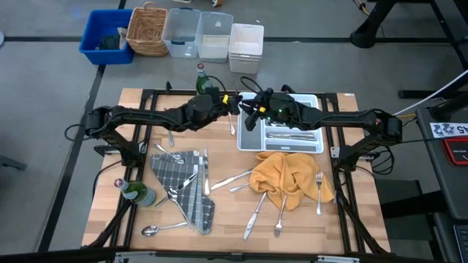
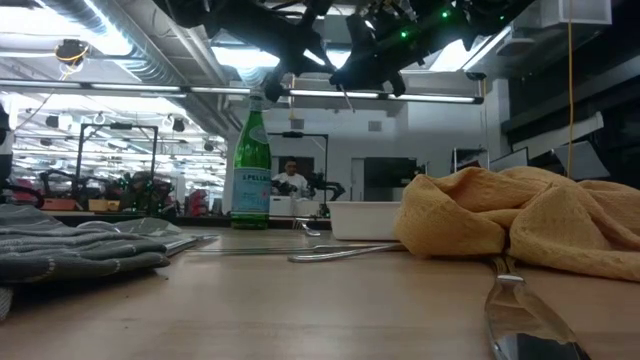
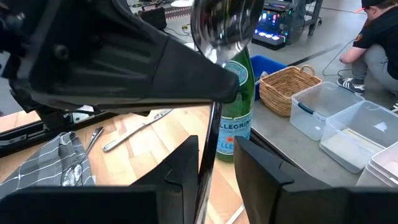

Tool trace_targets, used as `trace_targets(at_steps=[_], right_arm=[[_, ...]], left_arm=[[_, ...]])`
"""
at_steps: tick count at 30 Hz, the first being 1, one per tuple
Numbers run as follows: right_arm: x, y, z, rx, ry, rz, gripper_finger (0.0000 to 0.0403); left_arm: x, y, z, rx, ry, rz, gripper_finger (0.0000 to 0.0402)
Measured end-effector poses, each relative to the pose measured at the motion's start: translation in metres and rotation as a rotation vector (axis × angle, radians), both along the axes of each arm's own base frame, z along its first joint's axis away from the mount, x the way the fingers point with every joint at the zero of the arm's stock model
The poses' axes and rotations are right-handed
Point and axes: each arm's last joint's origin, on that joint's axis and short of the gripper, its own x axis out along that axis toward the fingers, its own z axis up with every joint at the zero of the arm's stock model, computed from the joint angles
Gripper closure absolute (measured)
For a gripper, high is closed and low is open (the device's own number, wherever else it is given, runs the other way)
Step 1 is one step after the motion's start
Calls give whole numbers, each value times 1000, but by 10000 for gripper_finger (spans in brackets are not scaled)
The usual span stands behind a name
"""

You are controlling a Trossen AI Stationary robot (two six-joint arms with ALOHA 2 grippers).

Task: Sort silverware
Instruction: Put the silver spoon into the cutlery tray

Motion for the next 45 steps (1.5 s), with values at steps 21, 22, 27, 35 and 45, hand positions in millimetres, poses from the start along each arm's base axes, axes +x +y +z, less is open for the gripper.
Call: trace_targets(at_steps=[21,22,27,35,45], right_arm=[[0,1,-1,7,2,29,374],[0,1,-1,7,2,29,374],[0,1,-1,7,3,31,387],[-2,1,-6,31,62,44,383],[-15,1,-15,-28,284,42,384]], left_arm=[[2,-7,0,41,43,-30,396],[1,-7,0,43,48,-31,396],[1,-7,-1,64,67,-34,394],[1,-7,-2,159,163,-58,349],[-1,-10,-12,140,285,-160,290]])
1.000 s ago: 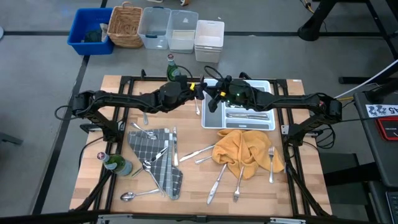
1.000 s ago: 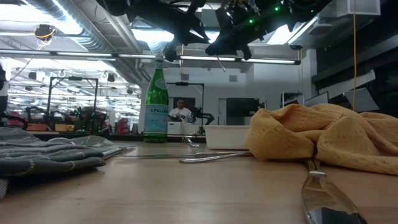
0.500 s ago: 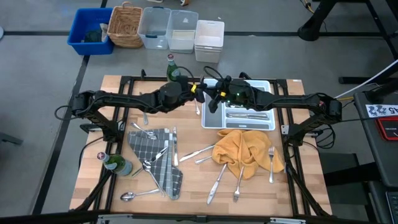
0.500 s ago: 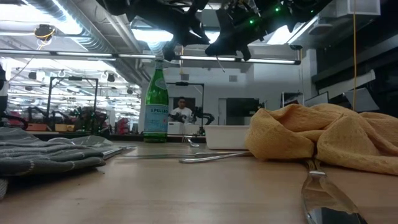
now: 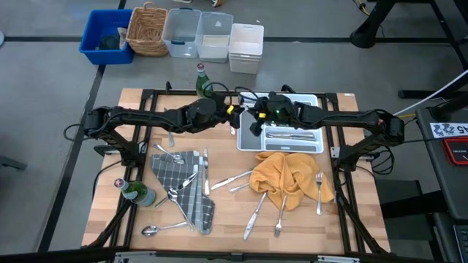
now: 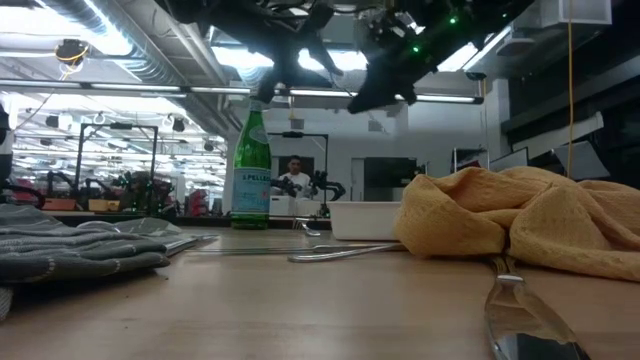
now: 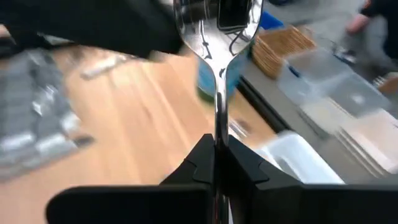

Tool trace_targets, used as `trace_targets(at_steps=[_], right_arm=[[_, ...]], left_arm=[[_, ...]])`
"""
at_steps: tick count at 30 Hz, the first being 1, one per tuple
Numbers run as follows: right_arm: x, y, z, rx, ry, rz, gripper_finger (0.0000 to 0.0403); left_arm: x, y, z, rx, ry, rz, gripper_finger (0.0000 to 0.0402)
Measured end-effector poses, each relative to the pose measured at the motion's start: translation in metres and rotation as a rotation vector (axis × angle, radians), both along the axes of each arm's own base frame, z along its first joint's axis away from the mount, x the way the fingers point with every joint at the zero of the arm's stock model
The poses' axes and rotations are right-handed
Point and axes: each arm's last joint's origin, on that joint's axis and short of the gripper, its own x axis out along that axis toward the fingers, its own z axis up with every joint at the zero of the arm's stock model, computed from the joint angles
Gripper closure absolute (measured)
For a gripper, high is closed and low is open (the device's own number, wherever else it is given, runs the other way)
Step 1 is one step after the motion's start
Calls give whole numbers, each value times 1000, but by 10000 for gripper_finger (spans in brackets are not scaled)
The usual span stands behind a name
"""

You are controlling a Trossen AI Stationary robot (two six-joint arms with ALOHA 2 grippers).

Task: Sort silverware
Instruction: Put the silver spoon into the cutlery tray

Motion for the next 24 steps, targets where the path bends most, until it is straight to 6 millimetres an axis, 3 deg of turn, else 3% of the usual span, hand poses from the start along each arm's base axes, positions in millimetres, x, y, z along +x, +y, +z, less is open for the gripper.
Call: trace_targets(at_steps=[7,15,24], right_arm=[[-31,-13,-6,-57,287,-56,383],[-74,-38,-36,6,729,-20,382],[-103,-49,-79,140,801,101,381]], left_arm=[[-1,-2,-7,-31,65,-58,288],[-2,-2,-10,-38,100,-57,288],[-6,-3,-18,-58,188,-58,288]])
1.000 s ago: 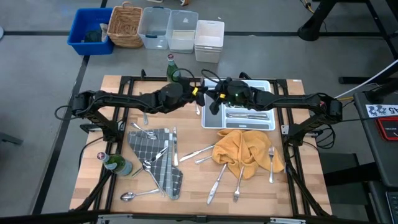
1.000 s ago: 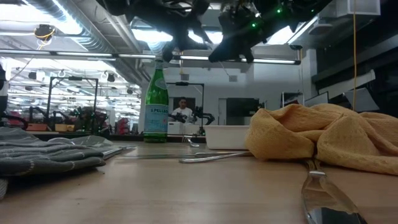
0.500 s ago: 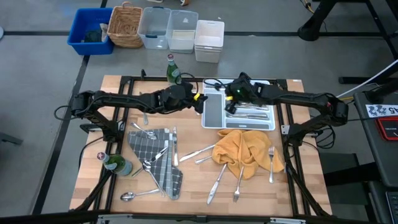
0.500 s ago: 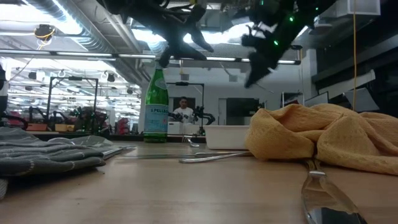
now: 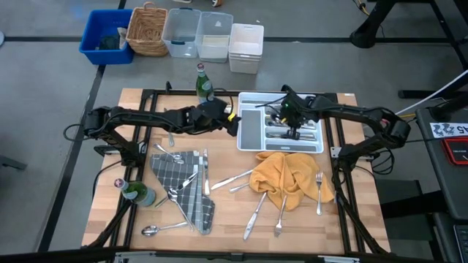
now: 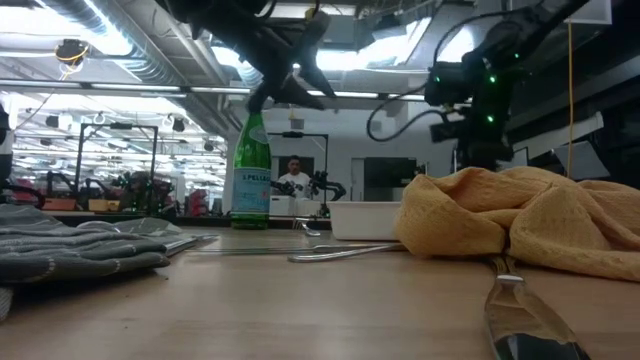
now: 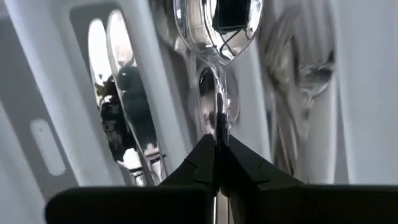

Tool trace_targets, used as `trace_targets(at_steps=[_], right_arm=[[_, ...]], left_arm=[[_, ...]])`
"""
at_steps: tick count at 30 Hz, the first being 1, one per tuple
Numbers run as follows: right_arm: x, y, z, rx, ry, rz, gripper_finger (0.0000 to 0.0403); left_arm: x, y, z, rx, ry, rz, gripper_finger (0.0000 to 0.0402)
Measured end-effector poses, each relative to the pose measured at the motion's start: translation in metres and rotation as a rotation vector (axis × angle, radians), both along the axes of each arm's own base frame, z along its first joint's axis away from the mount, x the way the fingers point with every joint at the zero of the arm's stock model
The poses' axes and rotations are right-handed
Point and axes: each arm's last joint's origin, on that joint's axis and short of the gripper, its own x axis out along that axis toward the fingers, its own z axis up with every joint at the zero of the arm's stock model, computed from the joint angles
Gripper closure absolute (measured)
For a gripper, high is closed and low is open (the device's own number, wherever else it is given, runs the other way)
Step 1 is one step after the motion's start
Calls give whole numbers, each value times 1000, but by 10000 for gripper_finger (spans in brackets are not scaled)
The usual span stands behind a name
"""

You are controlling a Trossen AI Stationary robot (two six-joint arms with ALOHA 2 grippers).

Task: Sort silverware
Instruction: Put the silver spoon into the cutlery tray

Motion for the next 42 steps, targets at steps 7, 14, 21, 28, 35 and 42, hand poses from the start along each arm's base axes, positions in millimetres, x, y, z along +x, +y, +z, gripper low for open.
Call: trace_targets(at_steps=[7,14,21,28,35,42], right_arm=[[-6,3,-18,-16,28,73,380],[-9,4,-30,-43,19,120,377],[-7,2,-30,-93,16,130,357],[-6,0,-29,-128,14,118,338],[-6,0,-29,-120,1,83,321],[-6,1,-29,-102,-25,9,320]], left_arm=[[-4,-1,-7,-19,85,2,288],[-12,5,-17,-51,204,25,288],[-21,9,-25,-76,311,44,288],[-41,14,-39,-172,513,118,288],[-76,27,-50,-315,795,259,288],[-110,43,-60,-511,961,398,288]])
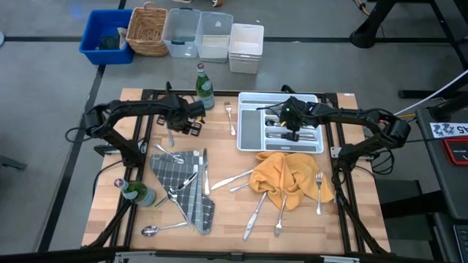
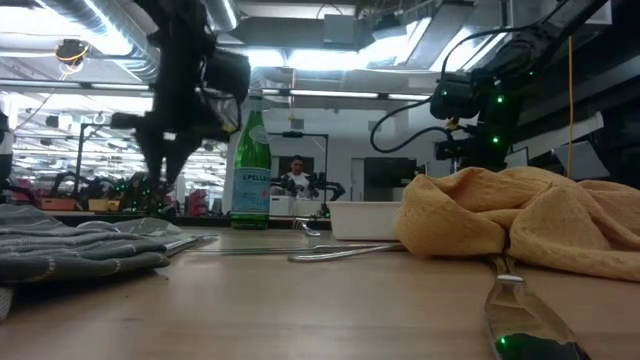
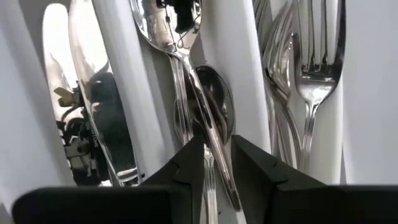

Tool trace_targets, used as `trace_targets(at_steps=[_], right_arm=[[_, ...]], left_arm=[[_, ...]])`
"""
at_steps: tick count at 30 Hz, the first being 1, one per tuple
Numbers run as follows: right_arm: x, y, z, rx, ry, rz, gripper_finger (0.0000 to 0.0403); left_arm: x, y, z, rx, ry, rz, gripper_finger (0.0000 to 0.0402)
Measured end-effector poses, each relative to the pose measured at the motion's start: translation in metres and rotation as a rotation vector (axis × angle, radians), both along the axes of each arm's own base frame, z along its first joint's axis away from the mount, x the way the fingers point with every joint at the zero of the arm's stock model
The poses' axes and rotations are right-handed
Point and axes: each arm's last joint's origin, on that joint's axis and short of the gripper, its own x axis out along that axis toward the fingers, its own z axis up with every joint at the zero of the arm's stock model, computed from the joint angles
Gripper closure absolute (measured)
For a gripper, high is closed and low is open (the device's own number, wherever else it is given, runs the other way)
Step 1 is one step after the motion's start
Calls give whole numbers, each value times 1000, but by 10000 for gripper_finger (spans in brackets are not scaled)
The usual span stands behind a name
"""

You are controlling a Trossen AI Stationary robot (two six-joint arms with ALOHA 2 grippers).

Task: Sort silverware
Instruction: Put the silver spoon into the cutlery tray, then put the silver knife into the cutlery tray

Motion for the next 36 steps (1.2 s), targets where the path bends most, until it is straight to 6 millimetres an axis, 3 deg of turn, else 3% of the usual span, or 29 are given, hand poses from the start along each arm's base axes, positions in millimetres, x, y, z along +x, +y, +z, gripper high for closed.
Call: trace_targets(at_steps=[10,18,36], right_arm=[[0,0,0,13,-19,-47,320],[0,0,0,13,-19,-47,320],[0,0,0,13,-20,-47,320]], left_arm=[[-39,18,-39,-109,67,143,288],[-56,35,-54,-85,19,248,288],[-73,59,-57,-51,-33,351,288]])
